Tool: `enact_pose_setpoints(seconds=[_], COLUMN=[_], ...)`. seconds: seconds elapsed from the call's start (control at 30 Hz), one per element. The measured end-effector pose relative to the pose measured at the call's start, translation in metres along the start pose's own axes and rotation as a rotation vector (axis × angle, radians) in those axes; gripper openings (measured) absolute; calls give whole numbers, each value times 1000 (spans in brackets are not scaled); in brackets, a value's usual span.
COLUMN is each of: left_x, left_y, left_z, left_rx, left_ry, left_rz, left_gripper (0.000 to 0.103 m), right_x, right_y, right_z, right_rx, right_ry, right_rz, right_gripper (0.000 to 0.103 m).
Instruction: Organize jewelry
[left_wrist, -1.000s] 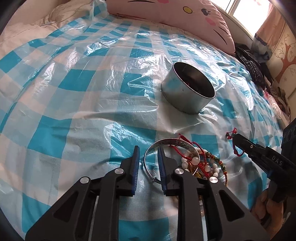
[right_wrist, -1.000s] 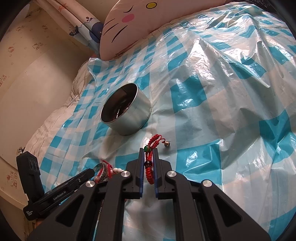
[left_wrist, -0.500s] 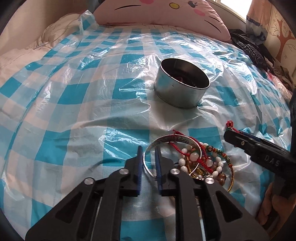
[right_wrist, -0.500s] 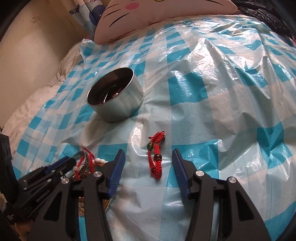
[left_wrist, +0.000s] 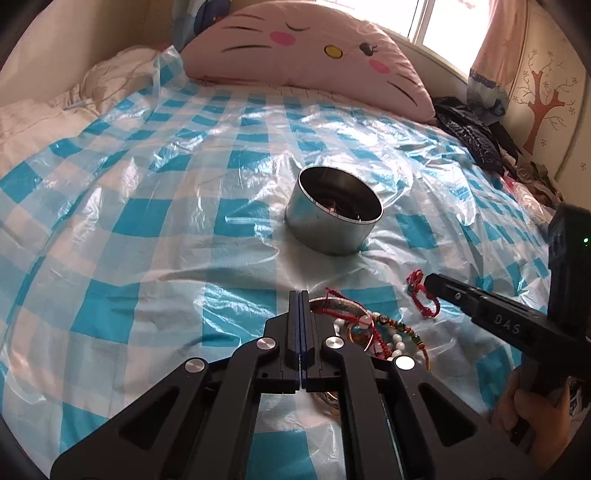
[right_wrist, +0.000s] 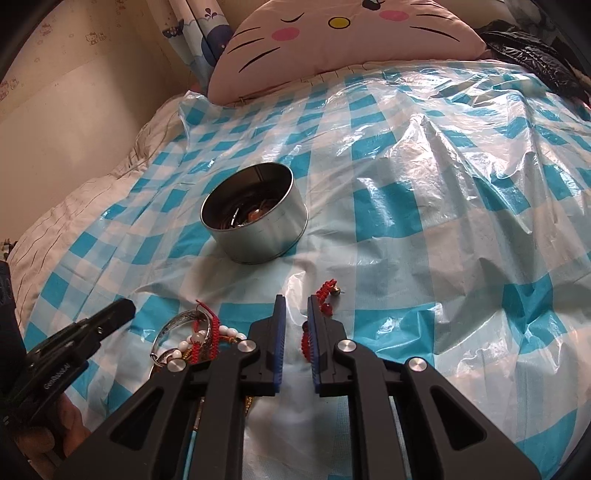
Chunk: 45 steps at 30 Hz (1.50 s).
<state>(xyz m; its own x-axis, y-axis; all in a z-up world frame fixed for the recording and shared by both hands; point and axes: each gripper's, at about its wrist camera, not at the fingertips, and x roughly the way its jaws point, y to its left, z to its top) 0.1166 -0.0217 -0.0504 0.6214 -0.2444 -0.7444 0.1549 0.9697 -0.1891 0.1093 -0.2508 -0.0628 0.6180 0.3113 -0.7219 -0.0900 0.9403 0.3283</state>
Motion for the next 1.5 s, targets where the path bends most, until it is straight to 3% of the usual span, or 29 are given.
enact_pose_setpoints(seconds=[0.03,0.13,0.2,0.37,0.43,0.47,0.5,0.6,0.73,0.87,1.0,1.07,1.2,1.33,1.5], left_x=[7,19,22,30,33,34,33,21,-17,-31,-32,-25,-32,-5,-14], left_y=[0,1,2,-4,-9,-12,-16,-32,-32,-24,-9,-9,-19,-35,-27], left_z=[-1,-5,-6,-8,-9,-9,-10,-12,-10,-7,-3,-3,-6,-7,-8], left_rx=[-1,-2,-3,32,60,79,102,178,166,111,41,48,99,173,136], left_ry=[28,80,91,121,130,136,129,80,-77,-142,-145,-117,-148,-55,-75], left_rz=[20,45,64,82,98,103,114,113,-30,-42,-83,-25,-77,49,-19], left_gripper=[1,16,37,40,22,12,9,3,3,3,4,4,5,3,3], right_x=[0,0,4,18,22,24,25,22,7,-5,-11,-10,-16,-3,-3], right_y=[0,-1,-4,-1,3,6,9,15,7,-2,-8,-7,-6,-13,-16], right_z=[0,0,-1,-3,-4,-5,-5,-6,-2,1,3,3,3,1,0], right_rx=[-1,6,16,-11,-38,-58,-74,-101,-40,19,48,49,38,65,77], right_ry=[-2,1,15,81,98,107,112,98,31,-24,-53,-51,-76,-14,-14], right_rz=[-2,-34,-46,-98,-115,-126,-121,-109,-28,26,47,47,45,31,-1], right_gripper=[13,16,63,65,55,36,23,9,9,9,9,9,9,9,9])
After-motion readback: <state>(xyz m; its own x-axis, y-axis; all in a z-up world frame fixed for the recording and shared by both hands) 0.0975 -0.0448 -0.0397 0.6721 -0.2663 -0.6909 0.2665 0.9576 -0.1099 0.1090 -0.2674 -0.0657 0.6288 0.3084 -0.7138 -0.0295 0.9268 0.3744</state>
